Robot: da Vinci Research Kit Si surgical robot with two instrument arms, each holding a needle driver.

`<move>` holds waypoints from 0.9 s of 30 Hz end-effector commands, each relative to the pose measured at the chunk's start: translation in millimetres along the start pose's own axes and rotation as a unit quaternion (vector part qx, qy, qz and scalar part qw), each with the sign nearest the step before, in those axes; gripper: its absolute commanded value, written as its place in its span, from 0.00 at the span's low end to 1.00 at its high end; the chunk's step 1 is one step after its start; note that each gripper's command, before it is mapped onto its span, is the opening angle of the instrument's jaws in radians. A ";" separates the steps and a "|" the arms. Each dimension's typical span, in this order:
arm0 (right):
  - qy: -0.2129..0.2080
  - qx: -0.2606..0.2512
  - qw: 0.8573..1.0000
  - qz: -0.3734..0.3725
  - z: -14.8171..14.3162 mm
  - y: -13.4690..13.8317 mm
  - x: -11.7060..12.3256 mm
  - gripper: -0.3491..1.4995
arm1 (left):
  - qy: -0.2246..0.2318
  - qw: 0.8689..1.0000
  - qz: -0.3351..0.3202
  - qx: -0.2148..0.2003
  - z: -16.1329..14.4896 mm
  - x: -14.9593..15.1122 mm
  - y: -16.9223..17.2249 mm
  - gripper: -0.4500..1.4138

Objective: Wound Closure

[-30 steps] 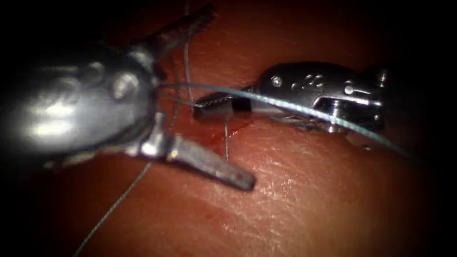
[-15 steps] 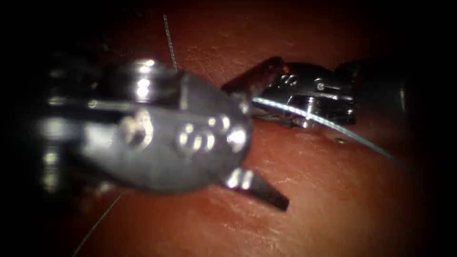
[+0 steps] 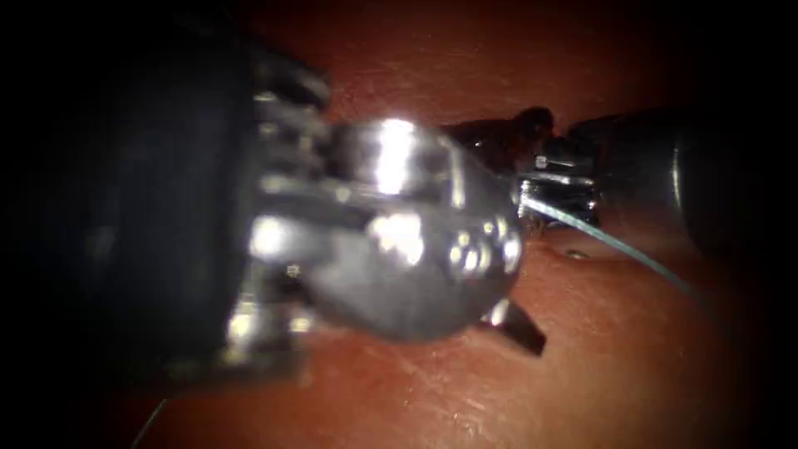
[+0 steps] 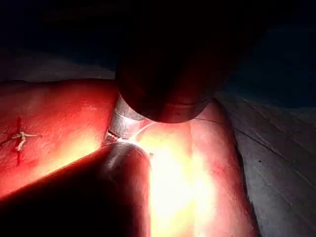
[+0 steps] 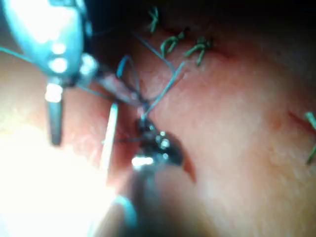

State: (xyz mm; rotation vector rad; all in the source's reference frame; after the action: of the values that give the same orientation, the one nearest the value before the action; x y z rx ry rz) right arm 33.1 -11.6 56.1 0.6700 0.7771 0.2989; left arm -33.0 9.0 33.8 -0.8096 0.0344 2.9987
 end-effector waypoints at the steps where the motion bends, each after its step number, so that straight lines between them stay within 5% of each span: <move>1: 0.001 0.001 1.000 0.000 0.9 0.1 0.0 0.00 | -0.001 1.000 0.000 0.000 1.0 0.0 0.3 0.77; 6: 0.001 0.002 1.000 0.000 0.9 0.0 0.0 0.00 | -0.006 1.000 0.001 0.003 1.7 -0.5 0.3 0.62; 7: 0.001 0.002 1.000 0.000 0.8 0.0 0.0 0.00 | -0.006 1.000 0.001 0.003 1.7 -0.5 0.3 0.53; 10: 0.001 0.002 1.000 0.003 0.8 0.0 -0.1 0.00 | 0.002 1.000 -0.004 0.011 1.4 -0.2 0.6 0.02; 13: 0.001 0.002 1.000 0.002 0.8 0.0 -0.1 0.00 | 0.058 0.995 -0.033 0.068 0.5 0.4 0.8 0.00; 19: 0.001 0.005 1.000 0.001 0.0 -0.3 -0.4 0.00 | 0.118 0.985 -0.038 0.117 -4.0 0.3 0.8 0.00; 27: 0.039 0.010 0.999 -0.002 -3.3 -1.5 -1.3 0.00 | 0.159 0.982 -0.023 0.102 -9.4 -4.9 3.3 0.00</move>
State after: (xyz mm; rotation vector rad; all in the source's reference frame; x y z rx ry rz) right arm 29.4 -11.4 53.5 0.6662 0.8658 0.3151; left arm -22.8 5.2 27.6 -1.2401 0.3210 2.7339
